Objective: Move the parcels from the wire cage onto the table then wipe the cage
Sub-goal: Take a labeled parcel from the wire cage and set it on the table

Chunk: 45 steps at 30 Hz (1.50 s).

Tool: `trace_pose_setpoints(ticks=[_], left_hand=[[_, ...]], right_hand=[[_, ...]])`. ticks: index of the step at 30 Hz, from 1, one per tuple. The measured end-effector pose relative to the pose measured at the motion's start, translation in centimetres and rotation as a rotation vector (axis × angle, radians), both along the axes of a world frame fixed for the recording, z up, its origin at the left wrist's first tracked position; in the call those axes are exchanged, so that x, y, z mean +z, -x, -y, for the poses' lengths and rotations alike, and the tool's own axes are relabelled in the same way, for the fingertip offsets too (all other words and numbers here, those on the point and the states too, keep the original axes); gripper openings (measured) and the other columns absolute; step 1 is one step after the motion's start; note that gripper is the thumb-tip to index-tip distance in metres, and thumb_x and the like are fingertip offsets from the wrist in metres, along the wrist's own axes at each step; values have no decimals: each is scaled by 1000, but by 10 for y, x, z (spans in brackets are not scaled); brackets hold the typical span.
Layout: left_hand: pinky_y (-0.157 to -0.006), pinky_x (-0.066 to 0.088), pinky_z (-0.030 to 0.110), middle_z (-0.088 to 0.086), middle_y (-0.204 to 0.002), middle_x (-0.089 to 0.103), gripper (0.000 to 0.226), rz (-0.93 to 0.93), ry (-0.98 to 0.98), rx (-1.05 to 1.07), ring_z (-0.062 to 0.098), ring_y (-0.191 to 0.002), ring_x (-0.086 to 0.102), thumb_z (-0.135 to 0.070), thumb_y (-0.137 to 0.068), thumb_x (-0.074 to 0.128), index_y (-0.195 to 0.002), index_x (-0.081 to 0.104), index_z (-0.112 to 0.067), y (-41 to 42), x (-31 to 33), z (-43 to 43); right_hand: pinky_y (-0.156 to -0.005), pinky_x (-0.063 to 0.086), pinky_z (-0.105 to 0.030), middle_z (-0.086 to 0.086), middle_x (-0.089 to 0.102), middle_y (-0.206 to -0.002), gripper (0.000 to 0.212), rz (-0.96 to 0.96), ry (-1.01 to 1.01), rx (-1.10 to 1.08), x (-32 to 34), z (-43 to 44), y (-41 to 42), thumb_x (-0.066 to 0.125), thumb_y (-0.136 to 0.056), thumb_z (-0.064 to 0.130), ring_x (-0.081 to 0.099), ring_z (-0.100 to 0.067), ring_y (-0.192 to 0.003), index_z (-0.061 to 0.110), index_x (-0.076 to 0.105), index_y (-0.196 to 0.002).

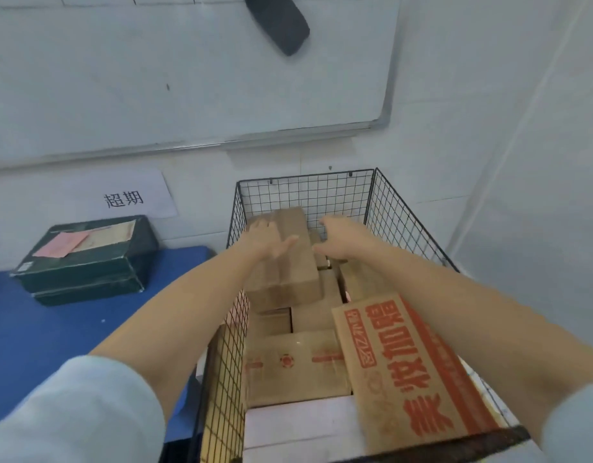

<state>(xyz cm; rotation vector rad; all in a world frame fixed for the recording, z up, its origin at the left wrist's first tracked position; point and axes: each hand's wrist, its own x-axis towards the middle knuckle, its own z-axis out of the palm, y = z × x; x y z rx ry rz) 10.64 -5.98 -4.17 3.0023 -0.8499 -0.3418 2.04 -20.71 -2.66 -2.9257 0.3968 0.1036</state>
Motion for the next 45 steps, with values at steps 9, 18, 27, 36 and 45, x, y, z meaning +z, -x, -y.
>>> trace_pose_setpoints(ticks=[9, 18, 27, 36, 45], left_hand=[[-115, 19, 47, 19, -155, 14, 85, -188, 52, 137, 36, -142, 16, -63, -91, 36, -150, 14, -6, -37, -39, 21], [-116, 13, 51, 25, -155, 0, 92, -422, 221, 487, 40, -143, 6, -42, -82, 58, -150, 2, -15, -62, -48, 36], [-110, 33, 48, 11, -153, 27, 130, -545, 460, 680, 32, -136, 34, -74, -39, 67, -149, 23, -19, -103, -84, 54], [-106, 41, 39, 2, -138, 49, 58, -581, 749, 501, 23, -124, 50, -49, -89, 57, -134, 49, -14, -52, 31, 46], [-86, 52, 50, 18, -109, 53, 83, -626, 906, 573, 39, -105, 58, -79, -84, 17, -126, 42, -12, -15, 113, 27]], right_hand=[[-101, 41, -47, -11, 51, -136, 67, -127, -82, 2, -45, -1, -54, 55, -87, 50, 48, -30, -124, 13, 37, -140], [-100, 43, -43, -19, 43, -138, 80, -140, -284, 48, -70, 4, -81, 67, -84, 43, 45, -34, -124, 4, 28, -142], [-109, 36, -47, -18, 18, -155, 131, -218, -443, -95, -77, 30, -73, 85, -67, 34, 35, -35, -136, 17, -14, -151], [-93, 52, -48, -9, 46, -141, 158, 4, -833, -388, -52, 52, -59, 84, -6, 58, 53, -29, -121, 14, 25, -146], [-111, 31, -50, -3, 34, -152, 131, 215, -902, -314, 67, 47, -4, 42, -51, 99, 37, -27, -137, 16, 23, -151]])
